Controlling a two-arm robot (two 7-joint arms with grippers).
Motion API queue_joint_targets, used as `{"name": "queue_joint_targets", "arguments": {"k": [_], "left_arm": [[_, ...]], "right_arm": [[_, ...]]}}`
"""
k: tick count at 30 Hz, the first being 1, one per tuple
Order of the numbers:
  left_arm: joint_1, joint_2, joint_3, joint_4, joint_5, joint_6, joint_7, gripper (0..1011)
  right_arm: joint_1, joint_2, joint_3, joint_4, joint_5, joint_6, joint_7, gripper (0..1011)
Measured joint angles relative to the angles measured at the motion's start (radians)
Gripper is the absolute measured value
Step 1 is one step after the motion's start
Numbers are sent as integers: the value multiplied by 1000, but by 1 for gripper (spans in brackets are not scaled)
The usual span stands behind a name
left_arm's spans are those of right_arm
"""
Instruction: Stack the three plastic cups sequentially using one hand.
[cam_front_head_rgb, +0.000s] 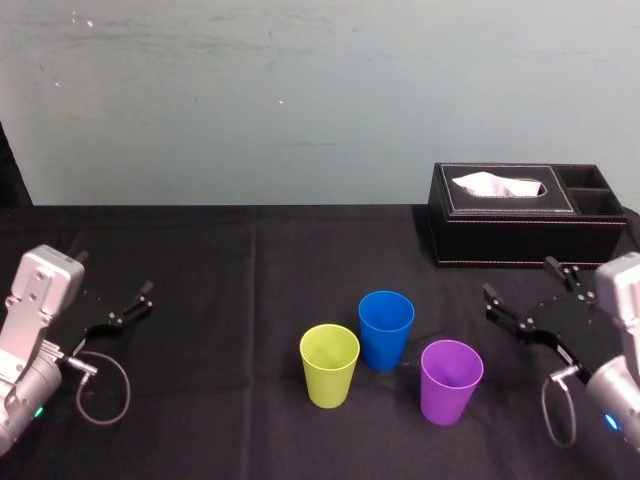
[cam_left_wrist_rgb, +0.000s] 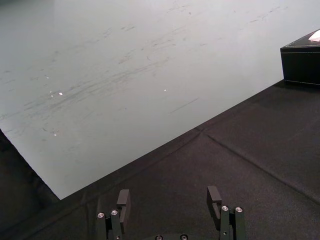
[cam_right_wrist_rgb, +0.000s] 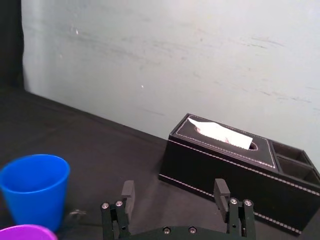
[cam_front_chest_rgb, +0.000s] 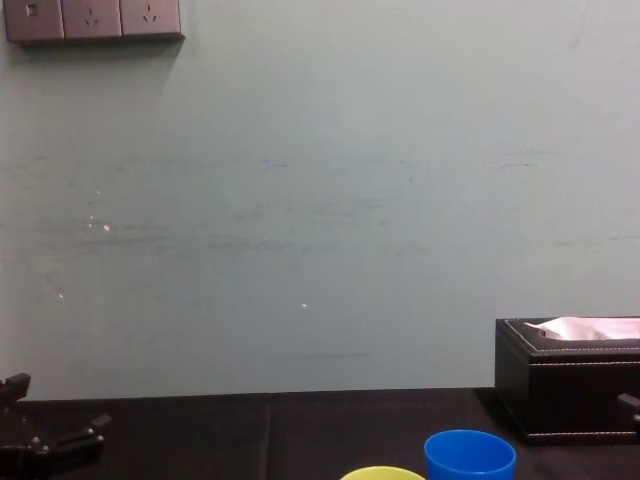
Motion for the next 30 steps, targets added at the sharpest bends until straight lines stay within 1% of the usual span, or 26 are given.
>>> {"name": "queue_joint_targets", "arguments": {"k": [1,2,4,5,6,8,11,13,17,18,21,25,30], "left_arm": [[0,0,0,0,0,0,0,1000],[0,0,0,0,0,0,0,1000],[0,0,0,0,0,0,0,1000],[0,0,0,0,0,0,0,1000],[0,0,0,0,0,0,0,1000],[0,0,0,0,0,0,0,1000],[0,0,0,0,0,0,0,1000],[0,0,0,0,0,0,0,1000],[0,0,0,0,0,0,0,1000],[0,0,0,0,0,0,0,1000],[0,0,0,0,0,0,0,1000],[0,0,0,0,0,0,0,1000],[0,0,0,0,0,0,0,1000]], "right_arm": [[-15,3,8,-14,7,-2,0,1004],[-48,11,22,-46,18,-3,-1,1004],[-86,19,37,-80,27,-3,-7,1004],[-123,28,53,-112,36,-3,-16,1004],[-123,28,53,-112,36,-3,-16,1004],[-196,43,82,-168,55,3,-29,1004],[-249,53,102,-211,71,12,-34,1004],[-307,65,117,-257,91,26,-30,1004],[-343,75,120,-288,114,48,-2,1004],[-356,82,119,-301,128,66,21,1004],[-371,95,111,-320,146,102,60,1004],[-380,104,103,-336,156,141,97,1004],[-374,100,94,-338,159,183,121,1004]]}}
